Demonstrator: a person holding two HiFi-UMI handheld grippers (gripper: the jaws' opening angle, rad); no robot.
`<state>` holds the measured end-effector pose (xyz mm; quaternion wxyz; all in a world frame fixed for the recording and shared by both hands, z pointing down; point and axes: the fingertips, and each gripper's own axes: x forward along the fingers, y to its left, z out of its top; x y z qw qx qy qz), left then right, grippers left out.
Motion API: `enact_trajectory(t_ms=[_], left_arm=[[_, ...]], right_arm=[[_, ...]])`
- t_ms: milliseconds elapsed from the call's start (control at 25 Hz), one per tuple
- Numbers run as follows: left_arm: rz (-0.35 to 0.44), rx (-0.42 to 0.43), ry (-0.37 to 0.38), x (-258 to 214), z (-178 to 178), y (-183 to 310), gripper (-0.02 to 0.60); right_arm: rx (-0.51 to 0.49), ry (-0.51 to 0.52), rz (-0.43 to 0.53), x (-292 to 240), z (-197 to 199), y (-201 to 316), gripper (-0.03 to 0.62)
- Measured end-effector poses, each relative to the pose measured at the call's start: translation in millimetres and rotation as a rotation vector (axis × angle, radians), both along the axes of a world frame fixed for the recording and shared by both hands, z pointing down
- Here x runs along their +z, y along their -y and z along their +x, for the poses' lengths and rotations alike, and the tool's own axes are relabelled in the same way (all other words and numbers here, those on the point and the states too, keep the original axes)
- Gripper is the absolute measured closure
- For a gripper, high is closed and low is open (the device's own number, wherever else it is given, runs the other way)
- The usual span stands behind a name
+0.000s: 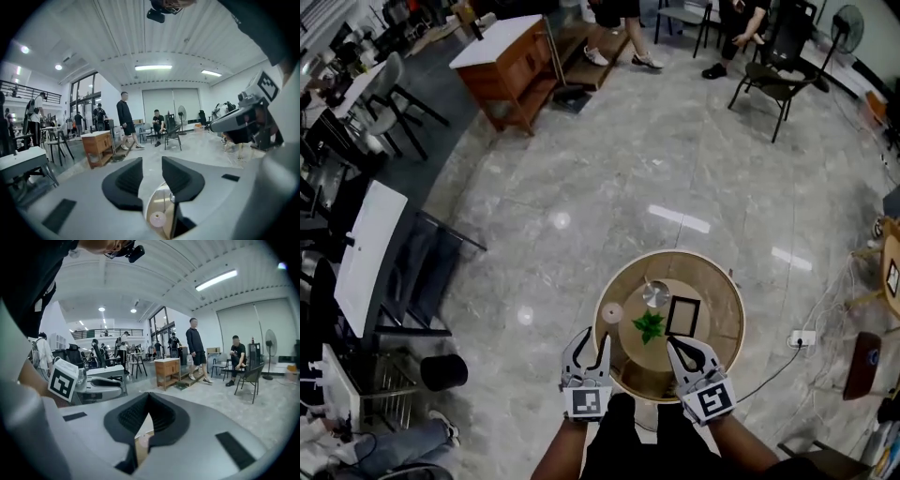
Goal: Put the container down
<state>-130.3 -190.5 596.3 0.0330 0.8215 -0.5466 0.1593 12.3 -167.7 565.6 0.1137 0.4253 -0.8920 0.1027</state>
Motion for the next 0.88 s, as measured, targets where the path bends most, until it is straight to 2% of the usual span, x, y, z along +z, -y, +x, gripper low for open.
enact_trajectory(t_ms=[160, 200, 320, 520, 680, 800, 880], left_arm=[[0.005, -0.020, -0.016, -41, 6, -22, 0.578], [-0.005, -0.014, -0.027, -48, 9, -27, 0.591], [-0.012, 0.001, -0.070, -72, 19, -36, 0.589], [0.022, 0.015, -0.097, -103, 32, -46, 0.588], [0.048, 0.010, -0.156, -130, 42, -47, 0.588], [0.063, 0.035, -0.109, -134, 44, -46, 0.588], [0.081, 0.023, -0.092, -141, 42, -43, 0.588]], right_arm=[[-0.022, -0.009, 0.048, -33, 10, -19, 0.594], [-0.028, -0.012, 0.052, -41, 12, -22, 0.594], [-0.036, -0.013, 0.093, -65, 15, -24, 0.594], [-0.043, -0.017, 0.180, -100, 20, -24, 0.594], [-0.039, -0.013, 0.252, -127, 25, -22, 0.594], [-0.004, -0.005, 0.286, -137, 37, -23, 0.594], [0.039, -0.001, 0.293, -139, 53, -22, 0.594]])
